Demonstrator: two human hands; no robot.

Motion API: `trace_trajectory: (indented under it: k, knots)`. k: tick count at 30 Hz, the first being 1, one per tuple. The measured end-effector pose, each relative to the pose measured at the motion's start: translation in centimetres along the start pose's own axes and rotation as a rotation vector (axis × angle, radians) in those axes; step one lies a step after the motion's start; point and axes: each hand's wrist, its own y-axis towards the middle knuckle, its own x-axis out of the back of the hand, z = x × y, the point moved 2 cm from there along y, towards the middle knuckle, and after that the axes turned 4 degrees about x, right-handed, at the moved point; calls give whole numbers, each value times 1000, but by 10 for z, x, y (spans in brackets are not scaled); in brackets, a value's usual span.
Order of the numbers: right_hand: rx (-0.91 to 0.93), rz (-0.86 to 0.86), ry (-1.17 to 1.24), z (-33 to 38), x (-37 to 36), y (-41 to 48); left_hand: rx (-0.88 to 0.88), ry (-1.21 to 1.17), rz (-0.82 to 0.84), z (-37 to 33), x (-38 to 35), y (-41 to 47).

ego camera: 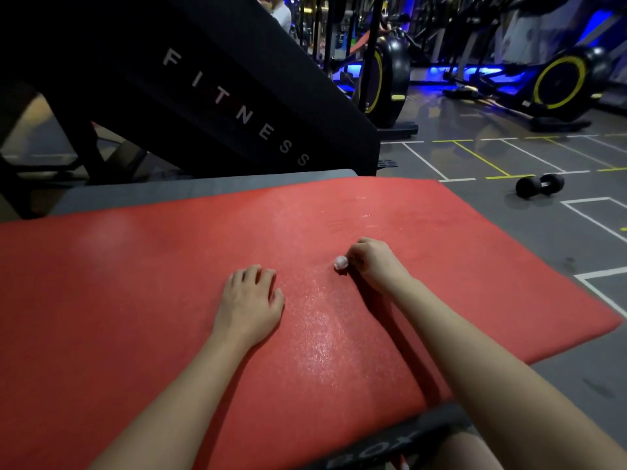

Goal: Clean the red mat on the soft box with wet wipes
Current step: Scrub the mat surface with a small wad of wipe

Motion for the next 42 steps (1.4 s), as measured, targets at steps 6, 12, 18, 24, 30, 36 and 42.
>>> trace_trajectory:
  k: [6,12,18,24,30,36,42]
  knots:
    - [-56,-75,156,-8,-5,-21,-23,161,77,-4,15,34]
    - [45,39,133,-19,1,-23,-103,-106,54,10,-7,102]
    - [32,-97,31,-29,-21,52,-75,-59,133,23,-40,115]
    - [4,51,-101,-28,-18,112,-63,-10,163,22,-33,114]
    - [118,132,-75,-39,-9,102,-74,6,161,19,-33,114]
    - [38,-20,-51,-41,-45,183,-62,-13,168,22,-33,115]
    - [-2,119,-112,-39,-34,184,-63,-12,173,23,-32,116]
